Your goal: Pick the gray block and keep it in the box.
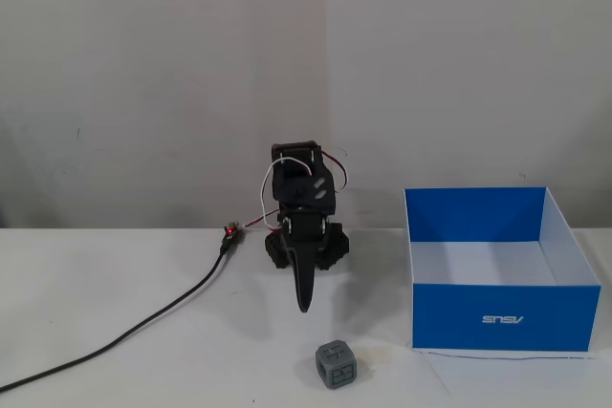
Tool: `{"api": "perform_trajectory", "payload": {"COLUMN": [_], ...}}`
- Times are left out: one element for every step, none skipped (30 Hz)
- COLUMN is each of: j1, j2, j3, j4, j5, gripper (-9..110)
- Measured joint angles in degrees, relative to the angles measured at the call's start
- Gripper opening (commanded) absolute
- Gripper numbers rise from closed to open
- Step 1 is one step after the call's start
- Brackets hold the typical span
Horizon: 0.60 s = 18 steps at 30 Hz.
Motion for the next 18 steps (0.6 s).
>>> {"api": "perform_trajectory", "payload": {"j1": [0.0,0.09,0.18,0.26,0.0,-0.62,-1.41,-1.85,-1.93,-1.76,-1.76,-2.2,-2.99,-3.6,-4.04,-4.22,-4.31,-4.22], "j2": [-1.93,-4.13,-6.59,-8.7,-11.07,-13.62,-16.35,-19.25,-22.32,-25.58,-28.48,-31.73,-35.16,-37.97,-40.87,-43.68,-46.32,-48.96], "j3": [-1.05,-2.02,-3.34,-4.48,-5.8,-7.21,-8.7,-10.28,-12.04,-13.89,-15.64,-17.58,-19.42,-20.92,-22.68,-24.35,-25.75,-27.07], "j4": [-0.88,-1.67,-2.29,-2.64,-2.99,-3.34,-3.52,-3.69,-3.69,-3.69,-3.69,-3.69,-3.78,-3.87,-3.87,-3.87,-3.87,-3.96], "j5": [0.0,0.0,0.0,-0.09,-0.26,-0.44,-0.53,-0.7,-0.7,-0.7,-0.7,-0.88,-1.23,-1.67,-2.02,-2.46,-2.9,-3.43], "gripper": [0,0,0,0,0,0,0,0,0,0,0,0,0,0,1,5,11,16]}}
